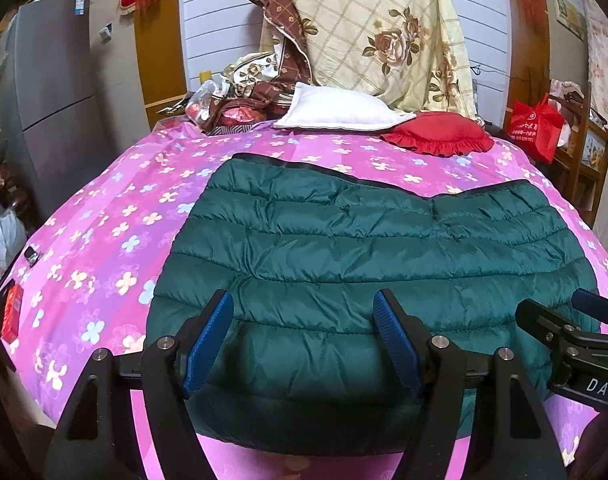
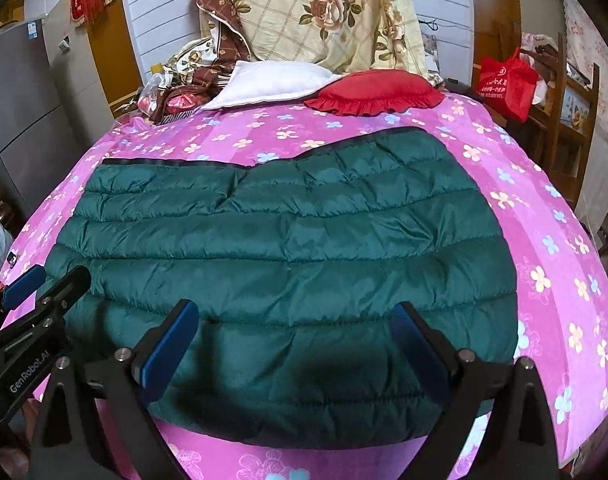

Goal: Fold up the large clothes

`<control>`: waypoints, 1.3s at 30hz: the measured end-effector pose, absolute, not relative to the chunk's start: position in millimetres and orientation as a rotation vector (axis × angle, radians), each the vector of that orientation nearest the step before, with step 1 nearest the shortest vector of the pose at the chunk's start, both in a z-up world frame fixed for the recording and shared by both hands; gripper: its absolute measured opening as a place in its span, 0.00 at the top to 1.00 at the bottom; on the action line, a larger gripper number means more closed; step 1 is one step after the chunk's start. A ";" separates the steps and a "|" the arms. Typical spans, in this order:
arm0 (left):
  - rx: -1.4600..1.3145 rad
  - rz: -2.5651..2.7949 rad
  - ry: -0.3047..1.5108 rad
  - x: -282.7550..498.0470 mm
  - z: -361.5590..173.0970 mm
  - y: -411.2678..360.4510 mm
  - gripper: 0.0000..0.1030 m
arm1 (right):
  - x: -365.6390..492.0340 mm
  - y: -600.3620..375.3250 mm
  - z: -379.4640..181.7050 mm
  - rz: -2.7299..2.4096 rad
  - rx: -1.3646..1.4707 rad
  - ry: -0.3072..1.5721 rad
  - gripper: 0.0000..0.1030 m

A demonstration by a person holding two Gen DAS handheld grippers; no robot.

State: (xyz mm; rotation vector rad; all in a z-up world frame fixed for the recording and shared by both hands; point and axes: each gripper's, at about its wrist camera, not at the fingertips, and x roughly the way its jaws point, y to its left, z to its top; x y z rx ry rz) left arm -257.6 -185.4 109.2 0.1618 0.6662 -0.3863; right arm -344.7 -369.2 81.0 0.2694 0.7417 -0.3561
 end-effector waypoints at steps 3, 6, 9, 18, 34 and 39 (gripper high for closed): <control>0.160 -0.388 0.674 -256.9 108.3 -185.9 0.47 | -343.7 -369.9 79.9 -0.361 0.268 0.745 0.04; 0.160 -0.388 0.678 -256.8 107.6 -186.7 0.47 | -342.9 -370.7 78.3 -0.358 0.273 0.752 0.04; 0.158 -0.390 0.679 -256.4 107.5 -187.0 0.47 | -342.0 -370.4 77.9 -0.358 0.269 0.754 0.04; 0.150 -0.389 0.687 -257.1 106.2 -189.2 0.47 | -341.5 -371.3 80.4 -0.356 0.260 0.746 0.04; 0.151 -0.387 0.692 -254.3 104.4 -188.4 0.47 | -337.5 -373.1 79.5 -0.351 0.273 0.755 0.04; 0.149 -0.387 0.694 -253.6 103.0 -189.1 0.47 | -336.4 -373.6 79.0 -0.350 0.276 0.757 0.04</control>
